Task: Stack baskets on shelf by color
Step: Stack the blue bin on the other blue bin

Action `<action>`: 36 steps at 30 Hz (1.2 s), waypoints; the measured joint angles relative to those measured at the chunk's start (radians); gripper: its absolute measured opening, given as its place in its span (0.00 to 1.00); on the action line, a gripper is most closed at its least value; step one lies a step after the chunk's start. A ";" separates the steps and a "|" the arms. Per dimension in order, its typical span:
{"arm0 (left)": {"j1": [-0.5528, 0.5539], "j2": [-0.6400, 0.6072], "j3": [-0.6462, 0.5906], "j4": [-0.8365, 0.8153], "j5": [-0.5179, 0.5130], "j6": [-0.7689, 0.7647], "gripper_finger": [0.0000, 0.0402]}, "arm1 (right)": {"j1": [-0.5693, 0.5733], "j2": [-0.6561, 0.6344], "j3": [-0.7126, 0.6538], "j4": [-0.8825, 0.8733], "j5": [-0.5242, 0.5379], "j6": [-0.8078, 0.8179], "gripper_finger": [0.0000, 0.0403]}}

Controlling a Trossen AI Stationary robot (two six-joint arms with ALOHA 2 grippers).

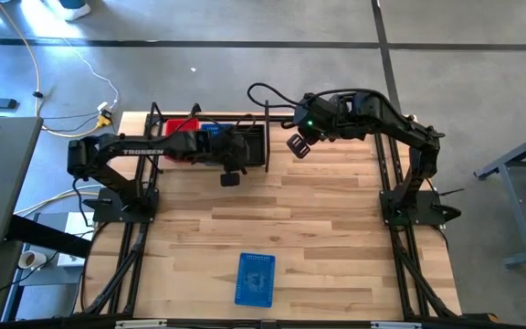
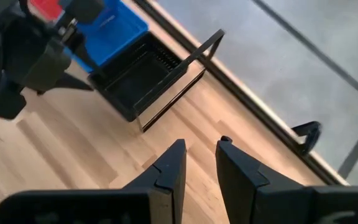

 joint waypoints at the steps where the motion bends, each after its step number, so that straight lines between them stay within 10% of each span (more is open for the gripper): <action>1: 0.000 0.000 0.017 -0.024 0.001 0.000 0.31 | 0.000 0.000 0.000 0.000 -0.010 0.002 0.19; 23: -0.074 -0.269 0.144 -0.430 0.130 -0.314 0.29 | 0.237 0.021 -0.117 0.061 -0.177 0.156 0.19; 36: -0.269 -0.473 -0.085 -0.414 0.080 -0.581 0.29 | 0.423 0.020 -0.359 0.520 -0.294 0.154 0.19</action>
